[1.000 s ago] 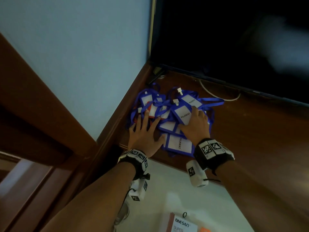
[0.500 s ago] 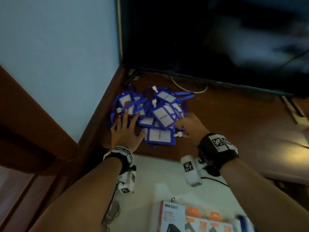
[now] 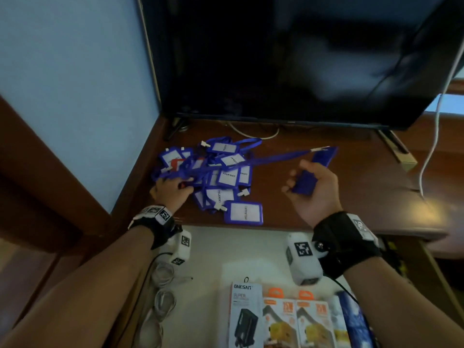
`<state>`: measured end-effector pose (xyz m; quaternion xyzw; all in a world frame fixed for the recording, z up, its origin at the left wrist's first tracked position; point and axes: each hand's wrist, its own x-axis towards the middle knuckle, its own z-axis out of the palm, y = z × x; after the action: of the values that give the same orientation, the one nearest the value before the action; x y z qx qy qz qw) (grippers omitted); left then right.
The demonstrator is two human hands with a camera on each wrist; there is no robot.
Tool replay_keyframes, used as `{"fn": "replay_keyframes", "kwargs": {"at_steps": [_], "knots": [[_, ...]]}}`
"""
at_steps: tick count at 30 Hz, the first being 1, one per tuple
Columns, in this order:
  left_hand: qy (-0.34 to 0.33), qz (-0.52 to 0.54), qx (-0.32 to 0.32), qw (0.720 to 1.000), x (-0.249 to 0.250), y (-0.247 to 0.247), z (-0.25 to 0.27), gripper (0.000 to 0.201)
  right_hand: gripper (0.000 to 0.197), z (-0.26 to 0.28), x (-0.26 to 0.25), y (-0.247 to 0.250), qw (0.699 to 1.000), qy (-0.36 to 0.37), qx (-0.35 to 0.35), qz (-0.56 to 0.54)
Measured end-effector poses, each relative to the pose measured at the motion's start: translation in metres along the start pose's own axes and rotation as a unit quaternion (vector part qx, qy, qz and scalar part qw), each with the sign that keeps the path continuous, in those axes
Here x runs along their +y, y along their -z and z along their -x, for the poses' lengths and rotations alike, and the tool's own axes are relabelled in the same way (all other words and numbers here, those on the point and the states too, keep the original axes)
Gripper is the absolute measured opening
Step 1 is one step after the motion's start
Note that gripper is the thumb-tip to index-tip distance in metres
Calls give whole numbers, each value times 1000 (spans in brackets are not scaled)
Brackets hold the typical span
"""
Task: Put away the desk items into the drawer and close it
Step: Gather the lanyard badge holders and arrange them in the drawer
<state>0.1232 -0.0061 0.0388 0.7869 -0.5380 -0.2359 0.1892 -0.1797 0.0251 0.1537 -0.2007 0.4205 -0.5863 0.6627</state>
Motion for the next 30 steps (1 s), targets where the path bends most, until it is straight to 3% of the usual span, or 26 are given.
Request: {"fn": "replay_keyframes", "kwargs": {"at_steps": [2, 5, 9, 11, 14, 17, 19, 21, 23, 26, 28, 30], "knots": [[-69, 58, 27, 996, 11, 7, 15, 9, 13, 5, -12, 11, 998, 39, 17, -47], [-138, 82, 54, 985, 21, 6, 38, 9, 19, 8, -25, 32, 996, 63, 42, -56], [-267, 117, 59, 955, 32, -9, 69, 14, 11, 11, -18, 57, 992, 35, 92, 83], [-269, 114, 53, 955, 39, -19, 86, 16, 17, 21, -9, 66, 979, 2, 100, 181], [-251, 123, 34, 960, 51, -34, 114, 31, 18, 41, 6, 75, 950, -3, 30, 309], [-294, 164, -1, 942, 70, -44, 134, 68, 22, 60, 7, 77, 908, -6, -91, 408], [-323, 178, -51, 928, 92, -47, 145, 88, 27, 70, 0, 74, 873, -22, -194, 446], [-347, 203, -125, 907, 115, -51, 156, 96, 30, 74, -7, 72, 858, -18, -264, 440], [-305, 235, -231, 894, 131, -54, 162, 79, 28, 75, -15, 71, 882, 12, -275, 382], [-246, 186, -350, 885, 131, -59, 162, 29, 18, 64, -28, 70, 943, 66, -203, 257], [-234, 117, -343, 902, 115, -60, 153, 5, 10, 52, -38, 76, 969, 85, -124, 198], [-209, 65, -268, 938, 94, -56, 141, 18, 10, 39, -47, 90, 984, 79, -24, 157]]}}
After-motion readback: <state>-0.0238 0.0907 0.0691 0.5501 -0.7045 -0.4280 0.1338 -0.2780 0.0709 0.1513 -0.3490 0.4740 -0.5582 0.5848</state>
